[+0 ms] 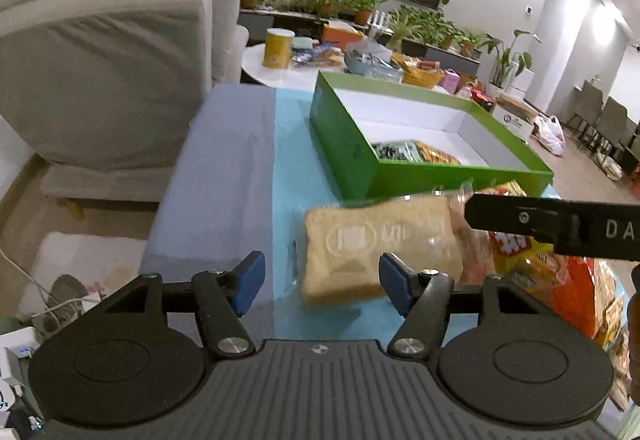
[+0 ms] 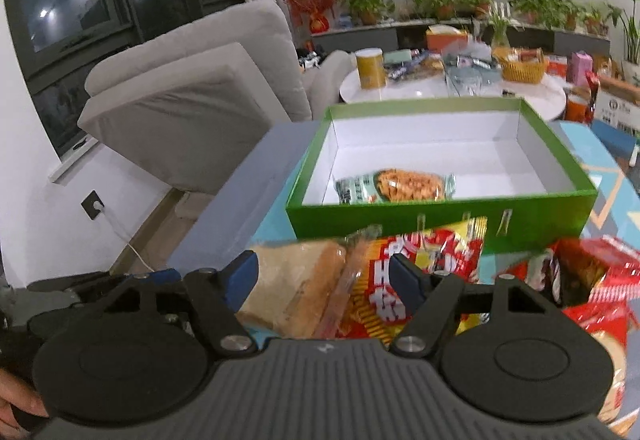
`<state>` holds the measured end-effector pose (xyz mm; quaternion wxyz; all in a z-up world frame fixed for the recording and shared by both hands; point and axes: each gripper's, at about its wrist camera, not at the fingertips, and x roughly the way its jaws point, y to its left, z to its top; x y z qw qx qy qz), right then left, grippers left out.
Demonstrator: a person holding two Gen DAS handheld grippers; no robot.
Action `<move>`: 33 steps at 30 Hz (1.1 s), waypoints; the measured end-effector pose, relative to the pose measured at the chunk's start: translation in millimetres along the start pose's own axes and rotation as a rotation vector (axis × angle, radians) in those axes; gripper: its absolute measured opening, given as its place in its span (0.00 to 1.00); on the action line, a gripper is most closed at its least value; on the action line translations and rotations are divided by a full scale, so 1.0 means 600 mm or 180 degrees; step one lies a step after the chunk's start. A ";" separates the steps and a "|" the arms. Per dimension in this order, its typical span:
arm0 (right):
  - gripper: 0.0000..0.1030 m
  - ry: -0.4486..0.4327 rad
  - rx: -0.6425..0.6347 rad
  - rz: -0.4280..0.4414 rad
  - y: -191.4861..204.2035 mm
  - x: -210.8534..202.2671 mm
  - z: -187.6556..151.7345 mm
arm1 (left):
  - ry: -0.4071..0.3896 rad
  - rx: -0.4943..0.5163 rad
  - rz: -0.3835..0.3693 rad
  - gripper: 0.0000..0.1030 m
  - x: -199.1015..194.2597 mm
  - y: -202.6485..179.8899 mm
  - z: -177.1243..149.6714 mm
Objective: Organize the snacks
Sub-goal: 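Move the right tool to the wrapped bread slice and grasp it, then lift the bread slice with the right gripper and carry it over the box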
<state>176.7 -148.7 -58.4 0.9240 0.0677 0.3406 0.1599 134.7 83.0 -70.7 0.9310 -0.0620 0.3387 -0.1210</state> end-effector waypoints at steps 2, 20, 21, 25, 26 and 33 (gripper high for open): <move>0.58 0.0040 0.0027 -0.0002 0.001 0.003 -0.005 | 0.0042 0.0021 -0.0034 0.60 0.005 0.000 -0.006; 0.58 0.0109 -0.0110 -0.0064 0.009 0.024 -0.020 | 0.0217 0.0342 -0.0193 0.64 0.015 -0.010 -0.028; 0.58 0.0111 -0.0117 -0.0066 0.009 0.025 -0.020 | 0.0220 0.0336 -0.0181 0.64 0.019 -0.010 -0.027; 0.58 0.0121 -0.0142 -0.0068 0.012 0.027 -0.019 | 0.0239 0.0292 -0.0208 0.64 0.035 -0.010 -0.022; 0.58 0.0123 -0.0143 -0.0066 0.012 0.028 -0.019 | 0.0251 0.0295 -0.0209 0.64 0.038 -0.010 -0.022; 0.58 0.0153 -0.0212 -0.0028 0.018 0.036 -0.021 | 0.0237 0.0333 -0.0235 0.60 0.052 -0.013 -0.020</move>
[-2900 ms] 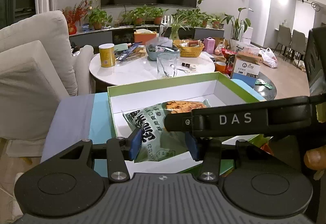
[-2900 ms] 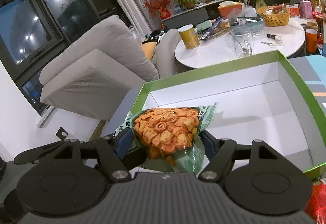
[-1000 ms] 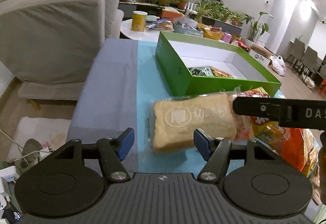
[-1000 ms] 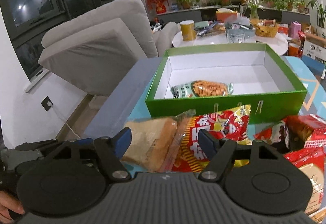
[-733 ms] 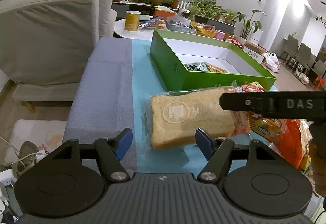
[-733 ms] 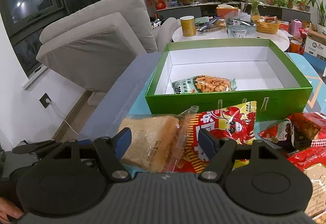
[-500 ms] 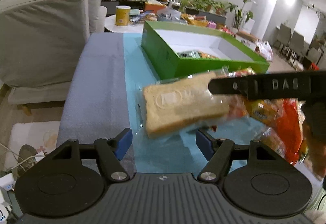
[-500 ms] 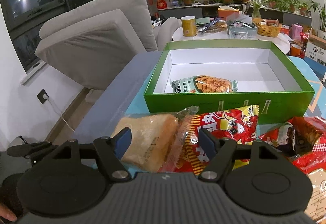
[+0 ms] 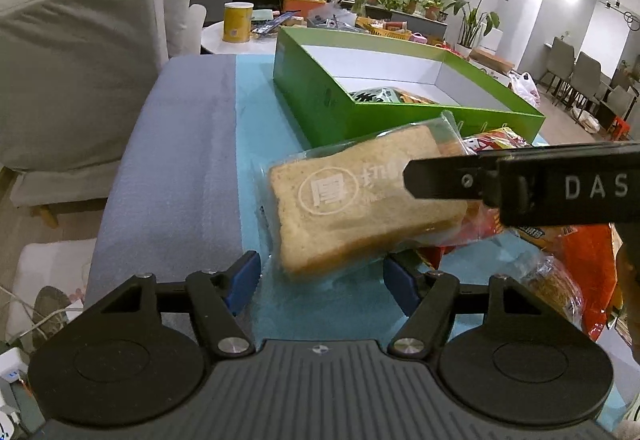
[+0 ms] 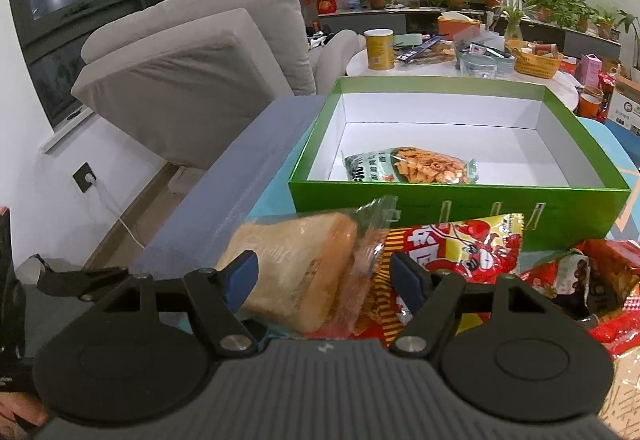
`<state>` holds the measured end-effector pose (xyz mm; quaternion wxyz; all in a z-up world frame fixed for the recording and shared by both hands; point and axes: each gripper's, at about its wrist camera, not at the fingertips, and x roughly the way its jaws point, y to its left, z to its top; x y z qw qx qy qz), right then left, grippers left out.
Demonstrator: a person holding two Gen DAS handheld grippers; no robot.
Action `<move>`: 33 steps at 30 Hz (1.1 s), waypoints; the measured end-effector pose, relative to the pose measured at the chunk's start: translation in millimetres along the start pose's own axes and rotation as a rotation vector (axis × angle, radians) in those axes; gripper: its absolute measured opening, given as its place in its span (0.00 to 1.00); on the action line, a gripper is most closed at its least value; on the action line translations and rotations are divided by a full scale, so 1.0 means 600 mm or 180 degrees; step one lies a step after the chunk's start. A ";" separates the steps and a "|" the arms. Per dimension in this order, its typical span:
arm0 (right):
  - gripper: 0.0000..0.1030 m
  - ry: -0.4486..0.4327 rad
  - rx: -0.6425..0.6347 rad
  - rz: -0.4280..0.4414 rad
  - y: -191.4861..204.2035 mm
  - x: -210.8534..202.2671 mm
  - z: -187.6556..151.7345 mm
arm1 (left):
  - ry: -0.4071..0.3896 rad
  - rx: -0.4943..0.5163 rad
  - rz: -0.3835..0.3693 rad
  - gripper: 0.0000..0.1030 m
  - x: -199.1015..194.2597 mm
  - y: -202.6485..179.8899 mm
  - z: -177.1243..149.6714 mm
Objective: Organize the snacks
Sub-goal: 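Lift the bread slice with the right gripper and carry it over the box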
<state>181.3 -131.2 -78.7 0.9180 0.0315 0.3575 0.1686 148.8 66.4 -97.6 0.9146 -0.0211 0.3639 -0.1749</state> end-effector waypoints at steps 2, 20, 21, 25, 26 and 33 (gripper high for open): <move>0.58 0.0008 -0.0030 0.0006 0.002 0.002 -0.001 | -0.0003 0.0008 -0.0021 0.54 0.001 -0.001 0.001; 0.46 -0.0137 0.0163 0.0066 -0.022 -0.031 0.003 | -0.0106 0.0074 -0.0276 0.43 -0.020 -0.039 0.011; 0.46 -0.0157 0.0149 0.0034 -0.023 -0.036 0.003 | -0.0106 0.0094 -0.0291 0.43 -0.020 -0.043 0.012; 0.46 -0.0152 0.0165 0.0017 -0.034 -0.049 -0.002 | -0.0098 0.0122 -0.0385 0.43 -0.027 -0.057 0.009; 0.46 -0.0157 0.0160 0.0015 -0.037 -0.053 -0.005 | -0.0116 0.0124 -0.0397 0.43 -0.031 -0.061 0.009; 0.46 -0.0416 0.0194 0.0034 -0.049 -0.087 0.006 | -0.0359 0.0160 -0.0358 0.43 -0.057 -0.091 0.041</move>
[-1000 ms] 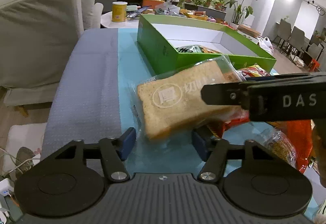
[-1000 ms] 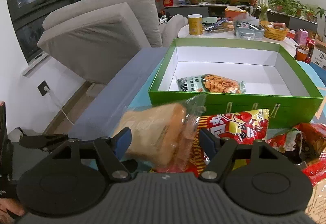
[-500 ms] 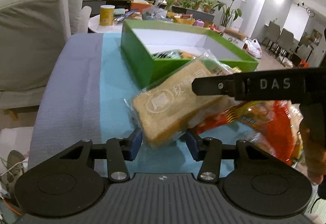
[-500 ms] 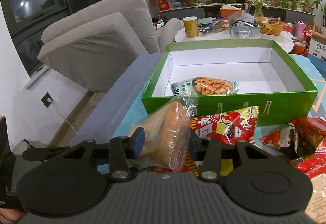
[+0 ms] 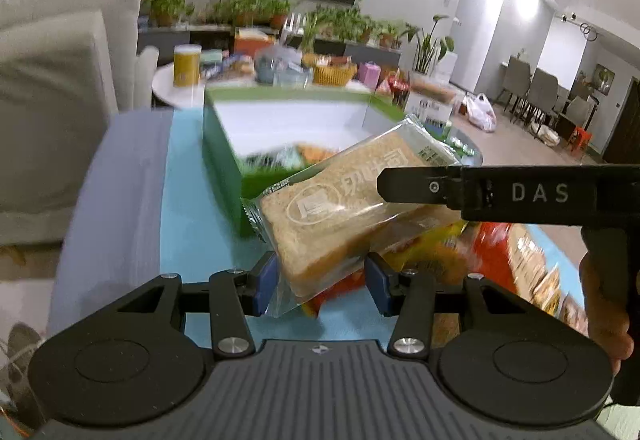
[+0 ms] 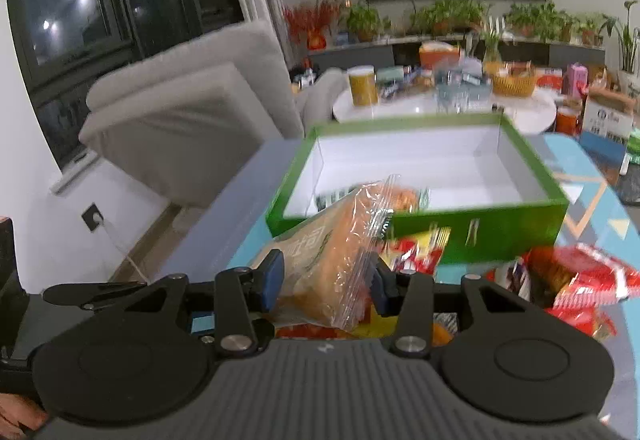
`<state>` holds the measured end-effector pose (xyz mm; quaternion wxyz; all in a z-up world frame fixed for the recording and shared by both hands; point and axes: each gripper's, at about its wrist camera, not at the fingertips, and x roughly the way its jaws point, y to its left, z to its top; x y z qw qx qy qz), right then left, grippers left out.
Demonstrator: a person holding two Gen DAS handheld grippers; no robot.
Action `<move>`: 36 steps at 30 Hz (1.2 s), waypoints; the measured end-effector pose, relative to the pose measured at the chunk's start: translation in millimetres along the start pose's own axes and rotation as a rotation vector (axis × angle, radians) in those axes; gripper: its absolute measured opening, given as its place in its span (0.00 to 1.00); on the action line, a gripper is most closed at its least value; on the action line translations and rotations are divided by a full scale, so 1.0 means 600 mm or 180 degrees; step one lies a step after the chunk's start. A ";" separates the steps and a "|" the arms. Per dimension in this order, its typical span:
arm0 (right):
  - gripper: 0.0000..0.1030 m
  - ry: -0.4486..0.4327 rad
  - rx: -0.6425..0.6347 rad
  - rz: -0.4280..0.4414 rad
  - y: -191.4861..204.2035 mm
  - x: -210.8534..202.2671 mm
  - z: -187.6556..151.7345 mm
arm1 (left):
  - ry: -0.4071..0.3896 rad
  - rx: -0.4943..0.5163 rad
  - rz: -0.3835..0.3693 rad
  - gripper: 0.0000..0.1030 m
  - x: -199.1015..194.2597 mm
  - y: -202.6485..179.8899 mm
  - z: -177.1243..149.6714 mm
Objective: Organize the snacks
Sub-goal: 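Lift the bread slice with the right gripper and carry it over the box, then lower the bread slice into the box beside the chip bag, release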
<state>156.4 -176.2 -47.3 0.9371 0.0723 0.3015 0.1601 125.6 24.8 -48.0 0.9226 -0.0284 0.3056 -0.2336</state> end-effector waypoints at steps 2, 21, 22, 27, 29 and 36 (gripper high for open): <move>0.46 -0.0098 0.0016 0.0024 -0.005 -0.007 0.013 | -0.0086 0.0030 0.0003 0.43 -0.006 -0.006 0.016; 0.46 -0.0355 0.0274 0.0175 -0.075 0.041 0.107 | -0.0245 0.0260 0.0235 0.43 0.049 -0.023 0.127; 0.46 -0.0350 0.0289 0.0181 -0.078 0.046 0.110 | -0.0237 0.0265 0.0244 0.43 0.054 -0.021 0.130; 0.46 -0.0312 0.0366 0.0223 -0.091 0.069 0.114 | -0.0168 0.0251 0.0287 0.43 0.083 -0.007 0.140; 0.46 -0.0284 0.0400 0.0232 -0.095 0.079 0.116 | -0.0133 0.0259 0.0306 0.43 0.094 -0.003 0.144; 0.46 -0.0195 0.0494 0.0236 -0.110 0.111 0.121 | -0.0046 0.0270 0.0329 0.43 0.129 0.007 0.149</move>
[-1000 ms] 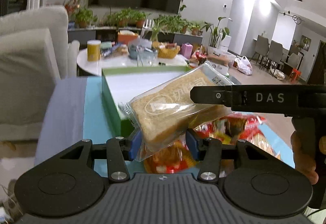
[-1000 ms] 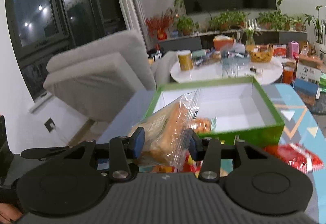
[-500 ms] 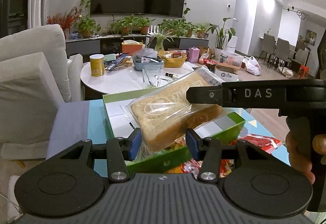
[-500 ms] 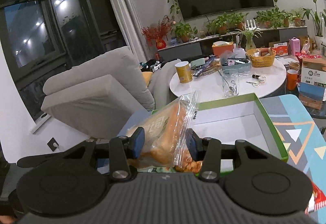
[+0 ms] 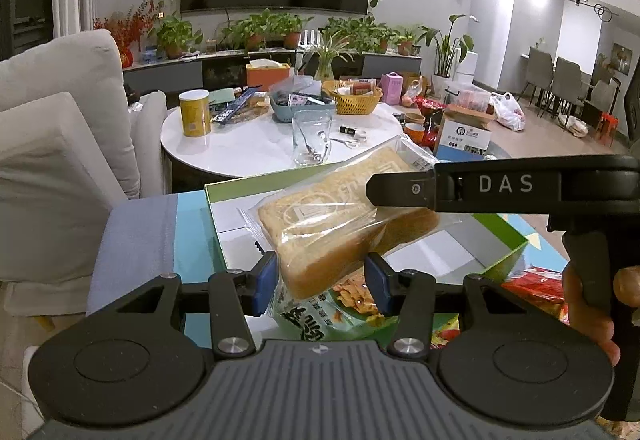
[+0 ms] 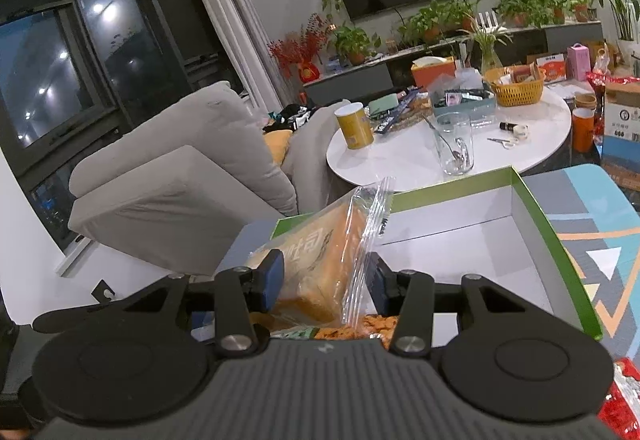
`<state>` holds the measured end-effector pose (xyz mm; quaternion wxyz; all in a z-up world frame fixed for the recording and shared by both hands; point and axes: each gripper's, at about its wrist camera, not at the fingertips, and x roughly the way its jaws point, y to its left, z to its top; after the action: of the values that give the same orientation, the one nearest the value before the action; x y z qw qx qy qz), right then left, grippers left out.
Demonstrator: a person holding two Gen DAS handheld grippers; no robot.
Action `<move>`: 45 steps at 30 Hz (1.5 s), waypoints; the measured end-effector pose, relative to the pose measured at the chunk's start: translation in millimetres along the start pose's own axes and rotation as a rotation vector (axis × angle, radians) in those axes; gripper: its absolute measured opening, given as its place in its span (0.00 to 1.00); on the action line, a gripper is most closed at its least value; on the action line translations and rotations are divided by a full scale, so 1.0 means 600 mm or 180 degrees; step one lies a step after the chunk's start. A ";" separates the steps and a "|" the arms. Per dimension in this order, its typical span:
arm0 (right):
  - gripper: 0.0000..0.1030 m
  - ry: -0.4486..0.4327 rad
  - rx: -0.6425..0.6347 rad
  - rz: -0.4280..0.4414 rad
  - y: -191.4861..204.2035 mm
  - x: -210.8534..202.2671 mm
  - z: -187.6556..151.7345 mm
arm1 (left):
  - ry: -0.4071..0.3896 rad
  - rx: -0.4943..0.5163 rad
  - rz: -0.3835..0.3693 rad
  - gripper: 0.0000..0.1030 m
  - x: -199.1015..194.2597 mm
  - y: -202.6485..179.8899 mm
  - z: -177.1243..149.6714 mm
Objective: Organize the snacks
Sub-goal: 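Lower the bread slice into the box beside the chip bag, release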
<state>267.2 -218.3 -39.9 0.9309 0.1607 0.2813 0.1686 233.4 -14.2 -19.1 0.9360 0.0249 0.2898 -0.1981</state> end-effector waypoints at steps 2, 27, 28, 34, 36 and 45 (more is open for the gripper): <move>0.46 0.0030 0.0025 -0.0007 -0.004 0.008 0.001 | 0.0031 -0.0002 0.0005 0.43 0.011 0.002 0.002; 0.47 0.0234 -0.0211 -0.0337 -0.003 0.026 -0.010 | 0.0101 0.0104 0.0219 0.46 0.020 0.002 0.003; 0.47 0.0212 -0.0217 -0.0349 -0.002 0.020 -0.009 | 0.0095 0.0105 0.0214 0.46 0.016 0.000 0.003; 0.47 0.0129 -0.0164 -0.0358 -0.005 -0.012 -0.005 | 0.0046 0.0119 0.0212 0.50 -0.011 -0.013 0.005; 0.47 0.0112 -0.0170 -0.0355 -0.003 -0.026 -0.006 | 0.0030 0.0106 0.0207 0.50 -0.021 -0.018 0.004; 0.47 0.0146 -0.0217 -0.0328 0.005 -0.064 -0.023 | -0.0016 0.0125 0.0203 0.50 -0.066 -0.047 -0.010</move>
<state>228.5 -228.2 -31.6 0.9366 0.1103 0.3045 0.1336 189.3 -25.3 -0.5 0.9419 0.0520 0.2826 -0.1739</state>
